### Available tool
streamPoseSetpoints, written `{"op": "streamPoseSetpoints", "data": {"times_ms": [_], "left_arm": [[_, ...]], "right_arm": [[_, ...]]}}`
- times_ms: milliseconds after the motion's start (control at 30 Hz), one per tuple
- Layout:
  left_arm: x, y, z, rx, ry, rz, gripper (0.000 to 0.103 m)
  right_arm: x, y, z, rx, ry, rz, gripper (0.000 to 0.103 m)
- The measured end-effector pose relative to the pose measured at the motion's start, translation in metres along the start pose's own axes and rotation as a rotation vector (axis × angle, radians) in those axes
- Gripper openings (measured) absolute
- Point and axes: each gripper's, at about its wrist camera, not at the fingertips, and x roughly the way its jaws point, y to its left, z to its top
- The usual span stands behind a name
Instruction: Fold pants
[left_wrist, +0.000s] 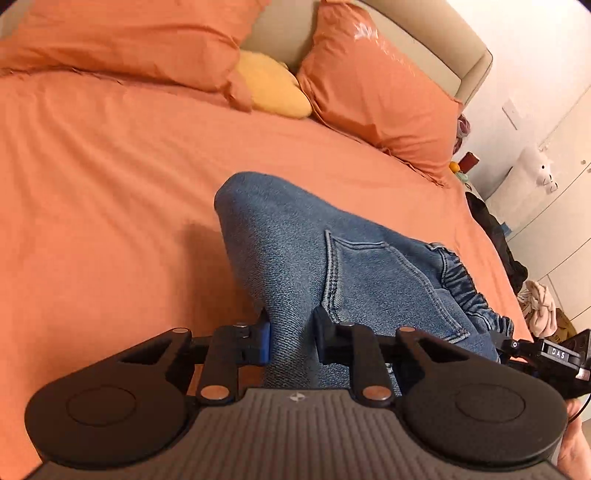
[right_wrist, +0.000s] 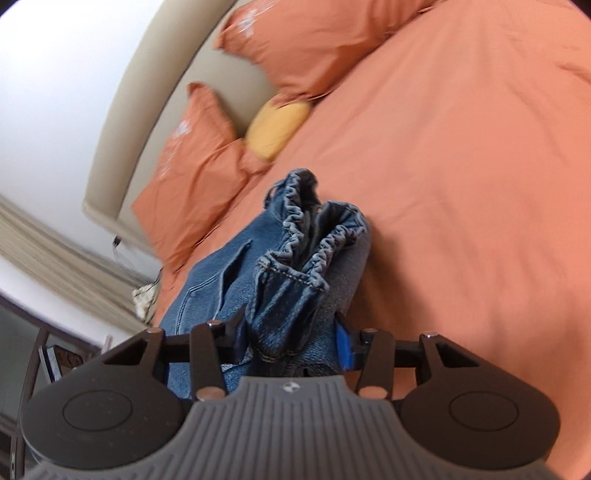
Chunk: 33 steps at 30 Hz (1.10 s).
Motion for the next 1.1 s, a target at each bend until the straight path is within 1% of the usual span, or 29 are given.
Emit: {"op": "streamPoseSetpoints", "data": {"times_ms": [133, 267, 400, 500, 633, 767, 867, 933, 967, 1100], "left_arm": [[-0.042, 0.028, 0.013, -0.015, -0.02, 0.033, 0.024], [-0.088, 0.065, 0.022, -0.016, -0.033, 0.078, 0.024], [-0.123, 0.106, 0.03, -0.023, -0.03, 0.12, 0.024], [-0.139, 0.139, 0.031, -0.047, -0.031, 0.146, 0.024], [-0.148, 0.18, 0.023, -0.063, -0.024, 0.17, 0.024], [-0.147, 0.22, 0.012, -0.09, -0.003, 0.171, 0.024], [-0.139, 0.246, 0.002, -0.104, 0.022, 0.168, 0.024], [-0.131, 0.26, -0.005, -0.112, 0.037, 0.159, 0.024], [-0.125, 0.265, -0.008, -0.113, 0.046, 0.154, 0.024], [-0.107, 0.277, -0.024, -0.074, 0.103, 0.159, 0.024]], "right_arm": [[0.02, 0.045, -0.023, -0.029, 0.042, 0.051, 0.042], [0.051, 0.092, -0.051, -0.05, 0.081, 0.093, 0.042], [0.086, 0.141, -0.081, -0.067, 0.118, 0.124, 0.042], [0.113, 0.173, -0.104, -0.082, 0.145, 0.135, 0.042], [0.148, 0.204, -0.132, -0.106, 0.191, 0.132, 0.042], [0.181, 0.218, -0.157, -0.104, 0.227, 0.108, 0.042], [0.2, 0.223, -0.177, -0.12, 0.264, 0.085, 0.042], [0.205, 0.227, -0.19, -0.152, 0.274, 0.069, 0.042], [0.208, 0.225, -0.192, -0.159, 0.278, 0.058, 0.042], [0.221, 0.212, -0.212, -0.136, 0.329, -0.026, 0.042]]}}
